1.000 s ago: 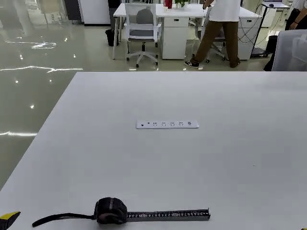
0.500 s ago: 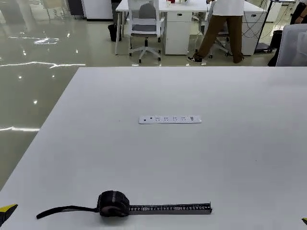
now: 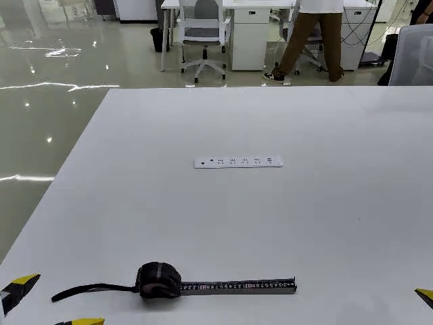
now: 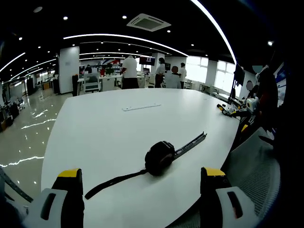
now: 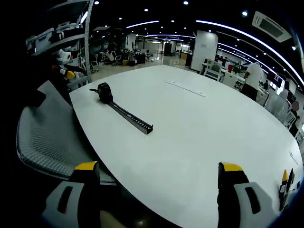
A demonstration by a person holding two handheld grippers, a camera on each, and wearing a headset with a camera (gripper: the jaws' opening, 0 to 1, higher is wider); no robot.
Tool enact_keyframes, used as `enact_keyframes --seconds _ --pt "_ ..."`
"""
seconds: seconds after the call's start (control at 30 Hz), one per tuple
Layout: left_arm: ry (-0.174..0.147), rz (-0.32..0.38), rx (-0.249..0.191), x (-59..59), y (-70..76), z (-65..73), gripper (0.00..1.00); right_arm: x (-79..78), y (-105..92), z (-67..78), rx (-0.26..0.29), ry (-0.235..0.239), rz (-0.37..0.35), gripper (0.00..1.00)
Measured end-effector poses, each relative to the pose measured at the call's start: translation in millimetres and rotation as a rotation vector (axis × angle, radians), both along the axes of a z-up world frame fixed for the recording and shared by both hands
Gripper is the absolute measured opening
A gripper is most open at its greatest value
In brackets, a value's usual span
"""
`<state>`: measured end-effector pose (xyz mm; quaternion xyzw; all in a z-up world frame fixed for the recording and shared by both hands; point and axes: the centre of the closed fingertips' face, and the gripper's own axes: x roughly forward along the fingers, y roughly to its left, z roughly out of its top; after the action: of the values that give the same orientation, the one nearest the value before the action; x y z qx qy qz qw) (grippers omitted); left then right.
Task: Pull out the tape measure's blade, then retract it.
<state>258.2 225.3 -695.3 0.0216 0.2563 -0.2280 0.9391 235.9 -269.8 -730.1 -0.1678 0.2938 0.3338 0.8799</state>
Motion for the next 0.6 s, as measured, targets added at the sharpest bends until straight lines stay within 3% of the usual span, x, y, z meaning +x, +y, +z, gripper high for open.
enact_keyframes --seconds 0.07,0.1,0.13,0.23,0.27,0.3,0.33,0.43,0.47,0.5,0.53,0.6 --pt "-0.012 0.023 -0.032 10.3 -13.4 4.3 1.00 7.5 6.3 2.7 -0.021 -0.012 0.044 1.00" --pt "0.005 0.054 -0.063 15.4 -19.6 3.8 1.00 10.7 9.8 2.3 -0.032 -0.006 0.063 1.00" --pt "0.023 0.068 -0.075 19.0 -24.4 2.1 1.00 14.4 12.8 1.6 -0.048 -0.002 0.082 1.00" --pt "0.016 0.073 -0.092 40.8 -46.8 1.4 1.00 31.6 33.2 1.0 -0.092 0.009 0.179 1.00" --pt "0.021 0.075 -0.114 45.2 -52.5 0.8 1.00 36.5 39.0 0.2 -0.090 0.014 0.194 1.00" --pt "0.047 0.087 -0.182 49.6 -62.1 0.9 1.00 41.0 48.2 -0.1 -0.100 0.026 0.230 0.98" --pt "0.050 0.104 -0.198 52.8 -63.7 1.2 1.00 44.1 55.5 -0.3 -0.110 0.029 0.261 0.97" --pt "0.023 0.105 -0.123 61.2 -68.2 -2.3 1.00 53.8 76.0 -3.3 -0.141 0.045 0.356 0.96" --pt "-0.014 0.122 -0.074 66.6 -67.9 -3.6 1.00 58.3 84.5 -5.7 -0.160 0.049 0.395 0.96" --pt "-0.025 0.129 -0.060 69.1 -69.5 -6.2 1.00 61.7 89.1 -8.2 -0.173 0.053 0.418 0.94" --pt "-0.062 0.147 -0.062 75.6 -70.7 -10.2 1.00 65.6 95.5 -13.5 -0.192 0.073 0.445 0.93" --pt "-0.043 0.183 -0.055 76.5 -71.3 -21.9 1.00 72.6 103.4 -21.2 -0.222 0.084 0.483 0.93"
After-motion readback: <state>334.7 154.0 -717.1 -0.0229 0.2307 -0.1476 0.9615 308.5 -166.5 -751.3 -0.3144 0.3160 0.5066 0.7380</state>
